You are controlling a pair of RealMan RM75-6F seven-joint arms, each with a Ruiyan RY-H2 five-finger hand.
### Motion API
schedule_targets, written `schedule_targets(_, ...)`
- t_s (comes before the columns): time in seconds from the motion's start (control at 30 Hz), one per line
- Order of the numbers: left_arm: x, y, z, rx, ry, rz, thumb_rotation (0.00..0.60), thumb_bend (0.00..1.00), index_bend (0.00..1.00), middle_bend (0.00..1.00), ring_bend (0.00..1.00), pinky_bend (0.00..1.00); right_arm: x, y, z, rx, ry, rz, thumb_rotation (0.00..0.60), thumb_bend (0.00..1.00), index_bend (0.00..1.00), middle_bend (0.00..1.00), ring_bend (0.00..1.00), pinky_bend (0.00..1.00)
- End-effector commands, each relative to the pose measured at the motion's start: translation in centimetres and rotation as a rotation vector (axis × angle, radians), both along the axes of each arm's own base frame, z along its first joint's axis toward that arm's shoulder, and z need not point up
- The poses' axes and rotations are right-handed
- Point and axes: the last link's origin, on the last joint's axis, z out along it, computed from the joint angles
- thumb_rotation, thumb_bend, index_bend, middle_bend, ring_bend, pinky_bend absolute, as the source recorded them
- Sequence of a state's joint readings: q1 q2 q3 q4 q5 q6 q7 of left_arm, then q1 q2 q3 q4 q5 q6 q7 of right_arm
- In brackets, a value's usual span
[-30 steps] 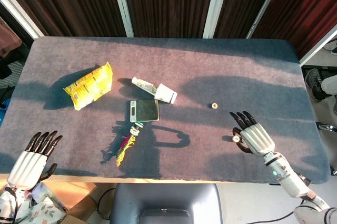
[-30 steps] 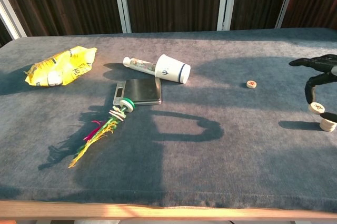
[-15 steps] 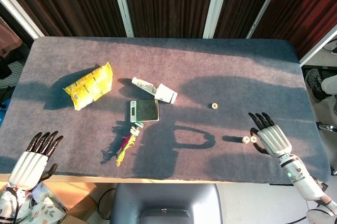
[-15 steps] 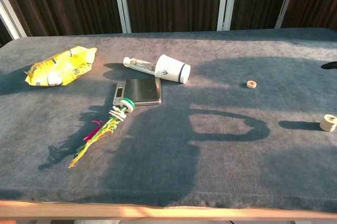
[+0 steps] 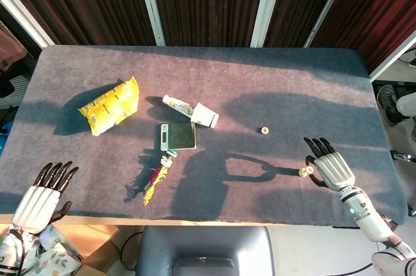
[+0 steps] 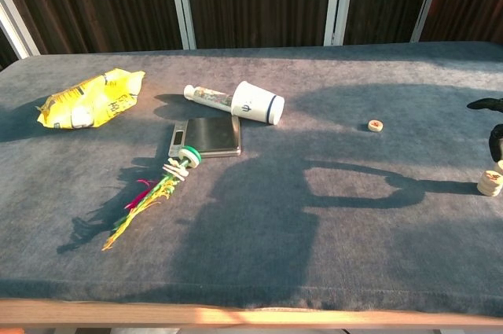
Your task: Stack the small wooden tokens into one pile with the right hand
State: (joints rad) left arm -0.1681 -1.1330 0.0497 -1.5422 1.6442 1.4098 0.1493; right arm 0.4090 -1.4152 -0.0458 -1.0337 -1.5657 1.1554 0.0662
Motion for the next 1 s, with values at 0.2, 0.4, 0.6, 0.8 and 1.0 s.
schedule_targets(0.2,0.02,-0.05,0.03,0.000,-0.002,-0.001,0.600,0.36,0.00,0.00,0.00,0.04,0.22,-0.04,-0.40,0.012,0.000,0.003,0.600,0.50,0.64,0.02,0.00,0.00)
schedule_targets(0.4,0.07,-0.11,-0.01,-0.007,-0.006,-0.002,0.600,0.37,0.00,0.00,0.00,0.04,0.38,0.02,-0.65,0.017,0.004,0.008,0.600,0.50,0.63,0.02,0.00,0.00)
schedule_targets(0.6,0.20,-0.28,0.01,-0.009,-0.006,-0.011,0.600,0.37,0.00,0.00,0.00,0.04,0.23,0.15,-0.54,0.023,0.015,0.004,0.600,0.50,0.58,0.02,0.00,0.00)
schedule_targets(0.8,0.22,-0.30,0.01,-0.008,-0.006,-0.012,0.600,0.37,0.00,0.00,0.00,0.04,0.18,0.34,-0.46,0.025,0.026,0.003,0.600,0.50,0.51,0.03,0.00,0.00)
schedule_targets(1.0,0.26,-0.34,0.06,-0.009,-0.010,-0.013,0.600,0.37,0.00,0.00,0.00,0.04,0.45,0.63,-0.27,0.021,0.024,0.010,0.600,0.50,0.49,0.03,0.00,0.00)
